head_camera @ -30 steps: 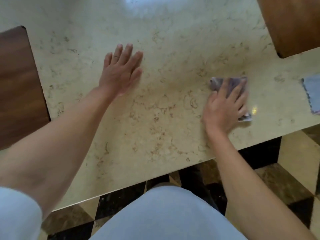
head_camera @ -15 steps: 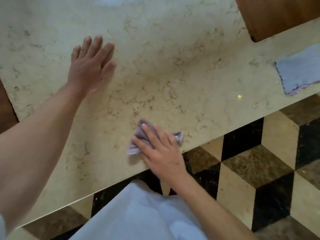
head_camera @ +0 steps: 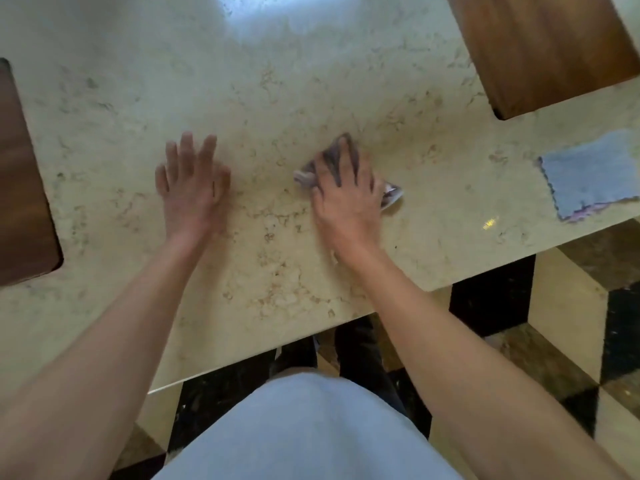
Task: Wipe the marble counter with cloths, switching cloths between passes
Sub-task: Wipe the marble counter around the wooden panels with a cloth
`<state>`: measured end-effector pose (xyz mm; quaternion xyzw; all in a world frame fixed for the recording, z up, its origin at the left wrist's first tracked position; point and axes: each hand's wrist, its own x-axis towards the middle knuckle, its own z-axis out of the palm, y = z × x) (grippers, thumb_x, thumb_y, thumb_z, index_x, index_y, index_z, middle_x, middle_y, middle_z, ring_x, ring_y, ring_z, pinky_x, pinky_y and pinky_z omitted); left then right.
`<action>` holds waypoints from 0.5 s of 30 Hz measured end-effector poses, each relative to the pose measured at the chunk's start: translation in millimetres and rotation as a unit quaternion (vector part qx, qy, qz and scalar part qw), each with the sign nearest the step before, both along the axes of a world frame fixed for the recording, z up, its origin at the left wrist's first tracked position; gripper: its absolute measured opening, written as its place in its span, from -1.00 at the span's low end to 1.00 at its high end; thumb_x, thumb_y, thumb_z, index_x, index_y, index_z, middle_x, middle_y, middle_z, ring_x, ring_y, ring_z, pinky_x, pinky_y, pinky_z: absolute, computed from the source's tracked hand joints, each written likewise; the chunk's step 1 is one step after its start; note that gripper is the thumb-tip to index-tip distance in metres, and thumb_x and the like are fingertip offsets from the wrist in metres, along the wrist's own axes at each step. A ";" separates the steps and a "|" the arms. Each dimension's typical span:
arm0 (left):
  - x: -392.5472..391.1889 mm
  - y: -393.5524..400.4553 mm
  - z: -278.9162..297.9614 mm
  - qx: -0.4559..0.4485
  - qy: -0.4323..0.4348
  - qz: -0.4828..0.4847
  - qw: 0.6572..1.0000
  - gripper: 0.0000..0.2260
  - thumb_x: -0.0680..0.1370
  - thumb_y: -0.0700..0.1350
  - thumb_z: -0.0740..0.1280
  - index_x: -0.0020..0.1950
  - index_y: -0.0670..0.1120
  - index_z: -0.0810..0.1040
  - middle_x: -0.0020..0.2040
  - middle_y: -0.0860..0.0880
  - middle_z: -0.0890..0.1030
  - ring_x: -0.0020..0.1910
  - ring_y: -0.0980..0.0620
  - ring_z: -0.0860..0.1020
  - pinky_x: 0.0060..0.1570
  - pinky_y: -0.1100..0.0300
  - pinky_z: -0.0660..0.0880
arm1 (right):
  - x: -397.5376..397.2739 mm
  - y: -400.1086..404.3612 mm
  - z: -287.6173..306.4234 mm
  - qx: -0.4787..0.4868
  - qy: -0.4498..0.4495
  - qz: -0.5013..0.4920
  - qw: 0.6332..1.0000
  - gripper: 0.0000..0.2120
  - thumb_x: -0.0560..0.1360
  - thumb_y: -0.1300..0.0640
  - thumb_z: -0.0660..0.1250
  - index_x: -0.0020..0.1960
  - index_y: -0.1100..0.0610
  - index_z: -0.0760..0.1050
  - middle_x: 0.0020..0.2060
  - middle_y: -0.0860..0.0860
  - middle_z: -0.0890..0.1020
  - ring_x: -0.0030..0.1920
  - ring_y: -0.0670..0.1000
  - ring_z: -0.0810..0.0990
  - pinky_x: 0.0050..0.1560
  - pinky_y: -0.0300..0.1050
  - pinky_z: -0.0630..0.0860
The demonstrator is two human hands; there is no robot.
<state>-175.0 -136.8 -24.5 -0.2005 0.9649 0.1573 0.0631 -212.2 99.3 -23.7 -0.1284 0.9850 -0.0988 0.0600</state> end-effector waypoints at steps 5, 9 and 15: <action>118.5 35.3 -3.9 -0.022 -0.013 0.103 0.994 -0.48 0.64 0.12 0.04 0.60 0.02 0.21 0.64 -0.13 0.11 0.61 -0.21 0.04 0.50 -0.24 0.00 | 117.1 23.9 -3.7 -0.026 0.011 0.253 0.967 -0.53 0.67 -0.11 0.14 0.57 -0.12 0.27 0.61 0.02 0.21 0.60 0.14 0.18 0.46 0.16 0.27; 148.5 45.8 -12.1 -0.042 -0.032 0.081 0.995 -0.47 0.64 0.13 -0.02 0.61 0.05 0.15 0.64 -0.11 0.08 0.62 -0.16 0.02 0.52 -0.21 -0.01 | 83.9 102.8 -7.8 0.052 -0.001 0.078 0.996 -0.48 0.68 -0.15 0.01 0.62 -0.10 0.12 0.65 0.04 0.06 0.61 0.15 0.12 0.40 0.18 0.28; 156.6 53.5 -18.9 -0.051 -0.066 0.059 0.995 -0.46 0.63 0.13 -0.04 0.61 0.04 0.17 0.64 -0.12 0.10 0.62 -0.17 0.04 0.51 -0.19 0.01 | 94.2 45.9 -9.8 0.046 -0.057 -0.076 0.994 -0.43 0.64 -0.10 0.00 0.63 0.01 0.11 0.64 0.13 0.06 0.59 0.25 0.12 0.42 0.27 0.21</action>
